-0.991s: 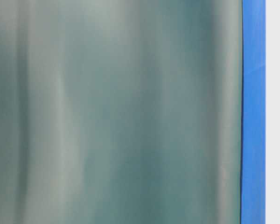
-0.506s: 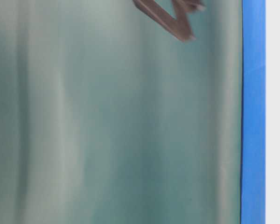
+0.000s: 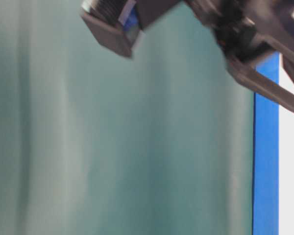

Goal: Hit the mark with a hammer.
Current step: 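Close the right gripper on the mallet handle and start lifting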

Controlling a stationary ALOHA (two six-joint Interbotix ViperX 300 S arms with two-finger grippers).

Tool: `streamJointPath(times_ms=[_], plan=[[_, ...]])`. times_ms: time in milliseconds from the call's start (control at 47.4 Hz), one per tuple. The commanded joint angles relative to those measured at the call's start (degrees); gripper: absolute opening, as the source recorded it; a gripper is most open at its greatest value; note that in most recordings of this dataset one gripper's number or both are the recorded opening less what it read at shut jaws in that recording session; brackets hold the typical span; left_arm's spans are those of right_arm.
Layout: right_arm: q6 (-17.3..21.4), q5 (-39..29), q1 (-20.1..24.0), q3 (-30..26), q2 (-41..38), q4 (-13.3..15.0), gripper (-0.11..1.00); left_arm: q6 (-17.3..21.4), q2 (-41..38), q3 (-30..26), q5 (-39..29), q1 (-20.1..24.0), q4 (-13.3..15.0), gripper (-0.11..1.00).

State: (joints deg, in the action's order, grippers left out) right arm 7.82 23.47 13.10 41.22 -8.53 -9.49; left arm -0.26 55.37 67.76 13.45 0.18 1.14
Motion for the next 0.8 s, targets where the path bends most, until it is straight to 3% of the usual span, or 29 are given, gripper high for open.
streamJointPath(times_ms=[0,590,696,780], plan=[[0.0,0.4,0.7,-2.9,-1.6,-0.2,0.91,0.0,-0.1,-0.9,-0.1,0.1,0.0,0.0],[0.0,0.2,2.3,-8.6,-12.9,-1.5,0.9,0.1,0.0,-0.7,-0.3,0.1,0.0,0.0],[-0.4,0.3,2.3,-8.9,-13.4,-1.5,0.85,0.1,-0.1,-0.7,-0.3,0.1,0.0,0.0],[-0.7,0.4,2.3,-8.9,-13.3,-1.3,0.69,0.1,0.0,-0.6,-0.4,0.1,0.0,0.0]])
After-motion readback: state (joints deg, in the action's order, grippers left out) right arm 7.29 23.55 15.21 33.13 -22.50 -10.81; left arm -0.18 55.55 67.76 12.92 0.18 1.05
